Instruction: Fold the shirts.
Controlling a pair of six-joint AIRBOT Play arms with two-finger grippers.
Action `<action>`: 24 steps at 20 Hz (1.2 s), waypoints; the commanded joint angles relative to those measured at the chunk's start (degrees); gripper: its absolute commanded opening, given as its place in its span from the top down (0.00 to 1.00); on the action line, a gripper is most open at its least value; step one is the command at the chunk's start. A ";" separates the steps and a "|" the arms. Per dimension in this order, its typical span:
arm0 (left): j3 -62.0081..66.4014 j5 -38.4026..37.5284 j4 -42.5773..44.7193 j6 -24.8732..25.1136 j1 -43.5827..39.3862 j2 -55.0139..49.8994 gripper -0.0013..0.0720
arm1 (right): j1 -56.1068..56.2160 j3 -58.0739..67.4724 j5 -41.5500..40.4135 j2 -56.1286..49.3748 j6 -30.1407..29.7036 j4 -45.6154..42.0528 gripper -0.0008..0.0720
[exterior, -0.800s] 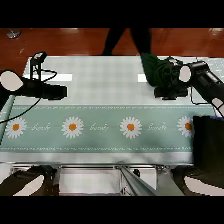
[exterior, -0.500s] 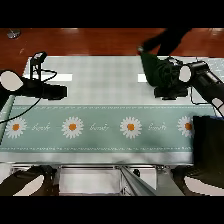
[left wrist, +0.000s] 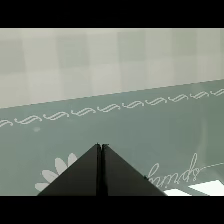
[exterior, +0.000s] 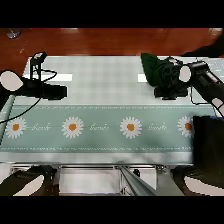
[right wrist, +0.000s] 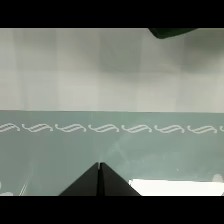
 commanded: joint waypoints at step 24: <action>-0.02 -0.39 0.00 -0.46 0.04 -0.04 0.02 | -15.63 23.71 -10.05 -25.27 -7.76 5.51 0.13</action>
